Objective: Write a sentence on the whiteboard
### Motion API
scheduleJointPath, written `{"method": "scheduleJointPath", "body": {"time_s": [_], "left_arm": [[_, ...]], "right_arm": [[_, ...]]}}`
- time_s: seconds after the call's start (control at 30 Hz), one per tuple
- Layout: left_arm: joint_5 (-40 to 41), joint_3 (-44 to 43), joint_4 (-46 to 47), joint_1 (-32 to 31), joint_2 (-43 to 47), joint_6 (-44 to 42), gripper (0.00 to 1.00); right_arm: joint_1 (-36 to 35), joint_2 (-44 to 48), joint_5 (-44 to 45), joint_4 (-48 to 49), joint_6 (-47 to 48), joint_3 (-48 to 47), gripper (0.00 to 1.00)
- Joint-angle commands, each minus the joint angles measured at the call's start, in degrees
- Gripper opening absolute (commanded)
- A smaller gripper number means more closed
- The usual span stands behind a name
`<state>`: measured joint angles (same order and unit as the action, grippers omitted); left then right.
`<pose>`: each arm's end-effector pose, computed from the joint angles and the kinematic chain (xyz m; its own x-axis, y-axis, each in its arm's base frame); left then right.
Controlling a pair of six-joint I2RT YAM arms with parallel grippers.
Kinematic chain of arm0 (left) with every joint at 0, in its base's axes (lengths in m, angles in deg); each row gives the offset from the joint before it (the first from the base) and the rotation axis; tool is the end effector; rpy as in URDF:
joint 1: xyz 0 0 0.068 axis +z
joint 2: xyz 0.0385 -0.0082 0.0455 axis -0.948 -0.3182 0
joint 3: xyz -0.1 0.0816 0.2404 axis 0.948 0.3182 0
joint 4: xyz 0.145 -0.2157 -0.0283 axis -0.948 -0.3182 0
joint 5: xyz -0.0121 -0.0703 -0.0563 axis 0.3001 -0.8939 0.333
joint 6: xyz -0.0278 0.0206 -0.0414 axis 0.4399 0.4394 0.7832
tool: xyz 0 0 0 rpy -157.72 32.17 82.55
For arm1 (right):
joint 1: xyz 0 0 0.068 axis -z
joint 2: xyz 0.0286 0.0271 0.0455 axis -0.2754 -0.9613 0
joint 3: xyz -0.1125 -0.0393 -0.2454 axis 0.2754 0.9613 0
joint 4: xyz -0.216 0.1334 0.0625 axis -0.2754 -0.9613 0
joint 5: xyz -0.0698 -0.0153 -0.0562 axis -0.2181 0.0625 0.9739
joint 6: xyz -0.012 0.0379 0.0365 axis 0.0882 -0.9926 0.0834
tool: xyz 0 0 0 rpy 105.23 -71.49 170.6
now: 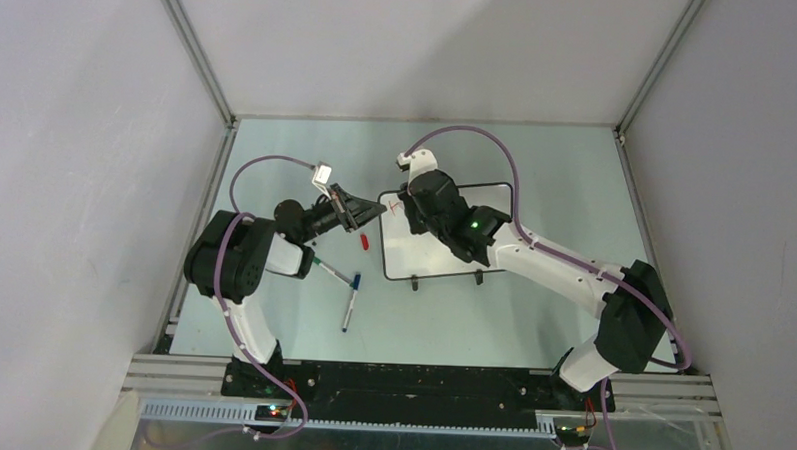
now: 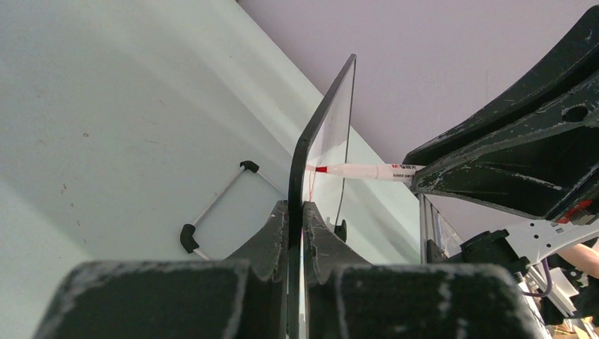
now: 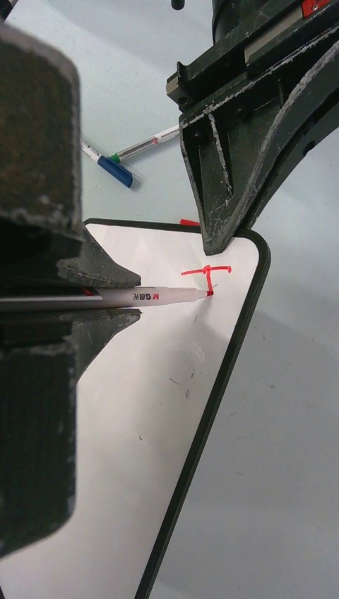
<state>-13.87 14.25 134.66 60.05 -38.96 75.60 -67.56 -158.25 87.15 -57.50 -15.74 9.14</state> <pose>0.2986 -0.0870 0.1699 -0.5169 -0.4143 -0.7491 0.6937 0.3100 -0.6502 0.2347 0.2774 0.3131 -0.4223 -0.2660 -0.8665 -0.5063 0.8621 -0.0179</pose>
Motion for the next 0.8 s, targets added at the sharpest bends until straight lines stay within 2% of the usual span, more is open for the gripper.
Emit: {"method": "scheduleJointPath", "body": {"time_s": [0.0, 0.77], "left_arm": [[-0.63, -0.88, 3.4, -0.4, 0.66, -1.25, 0.0], [-0.7, -0.97, 3.4, -0.43, 0.64, -1.22, 0.0]], "right_arm": [[0.76, 1.2, 5.1, -0.6, 0.27, -1.16, 0.0], [0.44, 4.75, -1.2, 1.61, 1.58, -1.17, 0.0]]}}
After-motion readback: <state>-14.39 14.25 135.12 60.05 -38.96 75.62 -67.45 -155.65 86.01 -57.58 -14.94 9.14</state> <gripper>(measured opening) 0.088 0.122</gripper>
